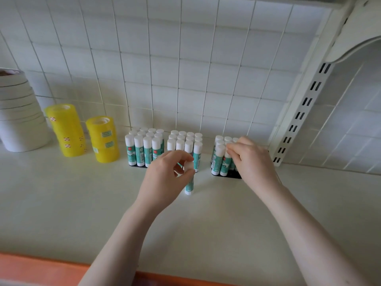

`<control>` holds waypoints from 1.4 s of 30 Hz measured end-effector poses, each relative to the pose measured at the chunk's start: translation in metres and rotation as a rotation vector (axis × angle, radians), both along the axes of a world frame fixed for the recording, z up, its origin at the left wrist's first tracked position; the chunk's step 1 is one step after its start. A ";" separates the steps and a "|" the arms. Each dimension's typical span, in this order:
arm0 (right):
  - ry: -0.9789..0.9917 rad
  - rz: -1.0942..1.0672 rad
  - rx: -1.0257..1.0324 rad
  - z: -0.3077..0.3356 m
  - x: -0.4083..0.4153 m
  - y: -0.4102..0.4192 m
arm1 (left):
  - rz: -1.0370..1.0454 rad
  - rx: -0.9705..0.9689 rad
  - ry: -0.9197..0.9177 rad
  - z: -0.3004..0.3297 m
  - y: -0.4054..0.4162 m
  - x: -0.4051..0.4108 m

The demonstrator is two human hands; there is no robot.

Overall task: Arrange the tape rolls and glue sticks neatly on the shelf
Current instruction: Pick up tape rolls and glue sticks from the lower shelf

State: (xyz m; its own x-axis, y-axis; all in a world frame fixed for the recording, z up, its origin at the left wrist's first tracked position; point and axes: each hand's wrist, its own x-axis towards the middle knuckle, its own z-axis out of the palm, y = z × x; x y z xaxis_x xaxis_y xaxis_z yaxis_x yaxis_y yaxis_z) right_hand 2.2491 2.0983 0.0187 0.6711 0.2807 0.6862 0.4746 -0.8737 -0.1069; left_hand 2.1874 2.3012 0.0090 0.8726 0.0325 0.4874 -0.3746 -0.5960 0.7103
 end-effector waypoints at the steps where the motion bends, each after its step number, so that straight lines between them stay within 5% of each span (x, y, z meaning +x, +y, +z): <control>1: 0.003 0.006 -0.012 -0.001 -0.001 -0.002 | -0.008 0.009 0.003 0.001 -0.001 -0.001; 8: -0.009 -0.052 -0.003 0.008 -0.015 -0.038 | -0.078 0.100 -0.017 0.016 -0.011 -0.003; 17: 0.348 -0.335 -0.213 -0.008 -0.036 -0.104 | -0.145 0.247 -0.140 0.048 -0.058 0.014; 42: 0.455 -0.228 -0.089 -0.031 -0.047 -0.124 | -0.074 0.381 -0.241 0.012 -0.102 0.074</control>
